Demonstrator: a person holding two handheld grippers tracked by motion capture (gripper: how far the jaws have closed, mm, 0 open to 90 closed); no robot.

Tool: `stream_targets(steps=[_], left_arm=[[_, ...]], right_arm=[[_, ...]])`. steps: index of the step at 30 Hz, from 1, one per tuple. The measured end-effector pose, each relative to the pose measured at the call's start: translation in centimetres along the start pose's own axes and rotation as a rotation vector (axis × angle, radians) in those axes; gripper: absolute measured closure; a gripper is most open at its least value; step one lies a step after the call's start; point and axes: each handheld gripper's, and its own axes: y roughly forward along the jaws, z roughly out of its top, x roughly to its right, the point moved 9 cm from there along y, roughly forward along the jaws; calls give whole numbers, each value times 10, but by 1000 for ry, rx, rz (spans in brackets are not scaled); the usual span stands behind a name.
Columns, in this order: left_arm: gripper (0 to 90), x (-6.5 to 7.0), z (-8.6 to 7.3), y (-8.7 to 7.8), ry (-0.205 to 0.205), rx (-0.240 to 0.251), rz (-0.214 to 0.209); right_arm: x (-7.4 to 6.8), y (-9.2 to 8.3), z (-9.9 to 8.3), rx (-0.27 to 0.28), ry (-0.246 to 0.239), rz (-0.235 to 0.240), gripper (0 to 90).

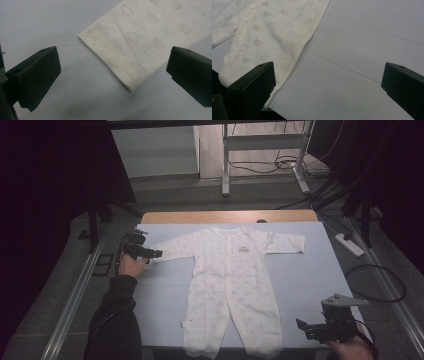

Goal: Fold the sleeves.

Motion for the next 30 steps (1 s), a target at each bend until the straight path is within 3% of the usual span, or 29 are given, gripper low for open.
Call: stream_targets(steps=[6, 9, 12, 18, 22, 30], left_arm=[[0, -7, 2, 6, -12, -13, 26], [0, -16, 5, 10, -25, -29, 87], [0, -20, 3, 15, -46, -33, 99], [0, -23, -2, 27, -53, -59, 106], [0, -24, -1, 29, -82, -59, 112], [0, -24, -3, 29, -79, -37, 106]], right_arm=[[0, 0, 0, -4, -1, 0, 0], [-1, 1, -1, -15, -8, 0, 0], [-1, 2, -1, -17, -12, -2, 0], [-1, 2, -1, -18, -10, -3, 0], [-1, 2, -1, -20, -13, -4, 0], [-1, 2, -2, -25, -18, -3, 0]])
